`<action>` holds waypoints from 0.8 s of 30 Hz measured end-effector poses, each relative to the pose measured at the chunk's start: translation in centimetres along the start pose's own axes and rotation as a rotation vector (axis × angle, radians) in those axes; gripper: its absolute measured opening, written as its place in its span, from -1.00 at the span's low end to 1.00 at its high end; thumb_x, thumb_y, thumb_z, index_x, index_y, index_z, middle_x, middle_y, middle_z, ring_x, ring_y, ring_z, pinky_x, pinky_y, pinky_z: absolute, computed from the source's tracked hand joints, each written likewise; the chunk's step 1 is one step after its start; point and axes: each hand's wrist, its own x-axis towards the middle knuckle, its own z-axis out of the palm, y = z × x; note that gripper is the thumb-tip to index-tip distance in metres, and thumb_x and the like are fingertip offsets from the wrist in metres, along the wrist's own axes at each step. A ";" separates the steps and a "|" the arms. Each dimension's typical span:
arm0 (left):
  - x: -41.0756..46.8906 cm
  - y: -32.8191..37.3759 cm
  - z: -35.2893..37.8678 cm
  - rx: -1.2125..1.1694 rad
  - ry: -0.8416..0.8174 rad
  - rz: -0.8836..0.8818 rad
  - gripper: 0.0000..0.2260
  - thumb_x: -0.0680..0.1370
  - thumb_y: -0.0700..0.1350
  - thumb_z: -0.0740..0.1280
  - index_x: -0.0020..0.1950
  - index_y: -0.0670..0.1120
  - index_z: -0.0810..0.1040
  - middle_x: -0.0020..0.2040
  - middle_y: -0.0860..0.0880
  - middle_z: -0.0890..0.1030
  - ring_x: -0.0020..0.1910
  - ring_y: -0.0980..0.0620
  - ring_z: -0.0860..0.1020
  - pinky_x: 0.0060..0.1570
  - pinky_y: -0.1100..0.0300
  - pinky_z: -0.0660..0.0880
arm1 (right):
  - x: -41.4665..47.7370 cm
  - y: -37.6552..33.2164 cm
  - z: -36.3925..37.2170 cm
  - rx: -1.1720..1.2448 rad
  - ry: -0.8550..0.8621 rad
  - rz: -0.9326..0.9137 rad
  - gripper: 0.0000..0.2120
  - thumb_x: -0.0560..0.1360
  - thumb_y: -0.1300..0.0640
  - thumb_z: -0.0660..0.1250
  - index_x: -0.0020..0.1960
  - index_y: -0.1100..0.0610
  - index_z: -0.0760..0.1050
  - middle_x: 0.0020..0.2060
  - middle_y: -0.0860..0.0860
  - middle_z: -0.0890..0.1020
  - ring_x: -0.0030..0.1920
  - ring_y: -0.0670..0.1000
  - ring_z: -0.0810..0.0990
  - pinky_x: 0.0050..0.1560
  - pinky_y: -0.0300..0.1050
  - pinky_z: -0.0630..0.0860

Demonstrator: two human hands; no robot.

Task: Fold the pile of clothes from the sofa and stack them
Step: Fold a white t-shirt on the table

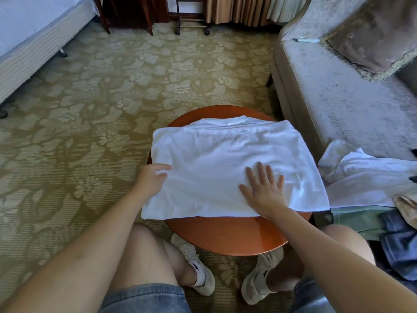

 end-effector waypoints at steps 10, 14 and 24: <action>-1.2 7.5 -7.7 -0.140 -0.178 -0.004 -0.56 0.58 -0.28 0.31 0.41 0.03 0.41 0.37 0.04 0.39 0.33 0.01 0.38 0.19 0.13 0.37 | -0.8 -0.8 -3.5 0.735 0.455 0.138 -0.58 0.58 -0.04 0.27 0.37 0.13 0.45 0.33 0.10 0.48 0.28 0.14 0.48 0.30 0.01 0.40; -2.5 14.7 -4.2 -0.106 -0.320 0.143 -0.70 0.56 -0.33 0.30 0.10 0.07 0.50 0.07 0.09 0.45 0.04 0.10 0.42 -0.08 0.24 0.39 | -1.8 4.0 -4.4 0.920 0.330 0.322 -0.53 0.59 -0.16 0.17 0.32 0.16 0.46 0.17 0.12 0.56 0.16 0.15 0.52 0.08 -0.09 0.37; -5.5 20.6 14.8 -0.119 -0.324 0.171 -0.39 0.56 -0.05 0.31 0.55 0.08 0.12 0.25 0.01 0.52 0.03 -0.04 0.63 0.03 0.05 0.58 | -2.7 8.6 -4.5 1.504 -0.039 0.376 -0.32 0.47 -0.37 0.16 0.35 0.11 0.44 0.21 0.06 0.58 0.16 0.09 0.57 0.27 0.11 0.47</action>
